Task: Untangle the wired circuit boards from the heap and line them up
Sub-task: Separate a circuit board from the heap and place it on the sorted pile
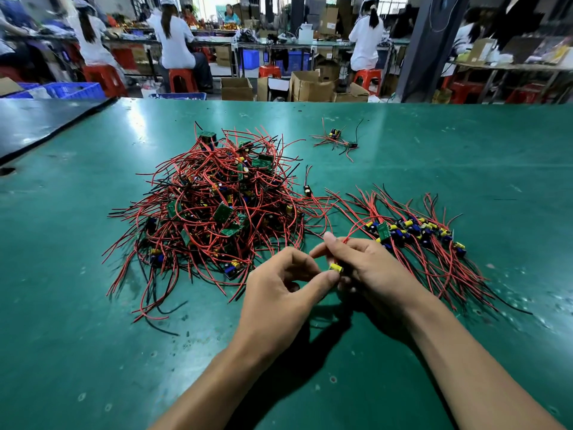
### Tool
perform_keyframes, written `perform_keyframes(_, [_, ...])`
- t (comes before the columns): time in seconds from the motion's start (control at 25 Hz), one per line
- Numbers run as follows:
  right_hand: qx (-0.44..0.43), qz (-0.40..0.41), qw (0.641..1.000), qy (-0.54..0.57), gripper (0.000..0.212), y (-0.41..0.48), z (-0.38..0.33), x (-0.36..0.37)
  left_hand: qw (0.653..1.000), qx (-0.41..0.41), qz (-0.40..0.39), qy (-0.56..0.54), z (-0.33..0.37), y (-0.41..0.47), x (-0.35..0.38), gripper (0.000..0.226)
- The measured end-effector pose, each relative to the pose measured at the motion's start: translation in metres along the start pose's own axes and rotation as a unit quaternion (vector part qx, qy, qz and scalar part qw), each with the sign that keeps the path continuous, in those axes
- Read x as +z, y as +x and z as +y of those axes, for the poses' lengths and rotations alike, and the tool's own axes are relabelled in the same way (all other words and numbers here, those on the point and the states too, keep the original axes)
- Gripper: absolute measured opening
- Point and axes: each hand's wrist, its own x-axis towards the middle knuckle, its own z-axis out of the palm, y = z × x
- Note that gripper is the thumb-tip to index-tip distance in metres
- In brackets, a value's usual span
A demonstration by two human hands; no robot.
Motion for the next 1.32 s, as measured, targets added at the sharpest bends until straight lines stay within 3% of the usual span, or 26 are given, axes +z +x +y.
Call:
perform_keyframes(0.12, [0.015,-0.006,1.0,-0.02,0.04,-0.002,-0.001,-0.001,0.994,-0.065,-0.043,-0.076,0.005,0.001,-0.002,0.028])
perform_keyframes(0.28, [0.018,-0.081,0.99,0.113,0.038,-0.002,-0.001,0.003,0.967,-0.156,-0.08,-0.186,0.013,0.005,-0.005,0.028])
perform_keyframes(0.4, [0.018,-0.051,0.996,0.075,0.044,0.002,0.001,0.006,0.938,-0.199,-0.137,-0.25,0.014,0.008,-0.01,0.034])
perform_keyframes(0.52, [0.017,-0.05,0.994,0.093,0.044,0.002,0.006,0.014,0.934,-0.233,-0.114,-0.246,0.006,0.011,-0.006,0.04])
perform_keyframes(0.72, [-0.024,0.008,0.998,0.065,0.043,0.002,0.013,0.018,0.931,-0.23,-0.116,-0.257,-0.003,0.013,-0.003,0.034])
perform_keyframes(0.96, [-0.027,-0.029,0.997,0.072,0.024,0.006,0.013,0.011,0.908,-0.272,-0.062,-0.311,-0.005,0.021,-0.01,0.02])
perform_keyframes(1.08, [-0.031,-0.01,0.998,0.051,0.02,0.006,0.014,0.012,0.929,-0.247,-0.062,-0.269,-0.007,0.019,-0.008,0.009])
perform_keyframes(1.24, [-0.027,-0.026,0.995,0.088,0.016,0.003,0.012,0.014,0.955,-0.195,-0.053,-0.217,-0.007,0.014,-0.006,0.025])
perform_keyframes(1.32, [-0.028,-0.034,0.995,0.089,0.02,0.003,0.011,0.016,0.964,-0.176,-0.036,-0.195,-0.007,0.015,-0.008,0.016])
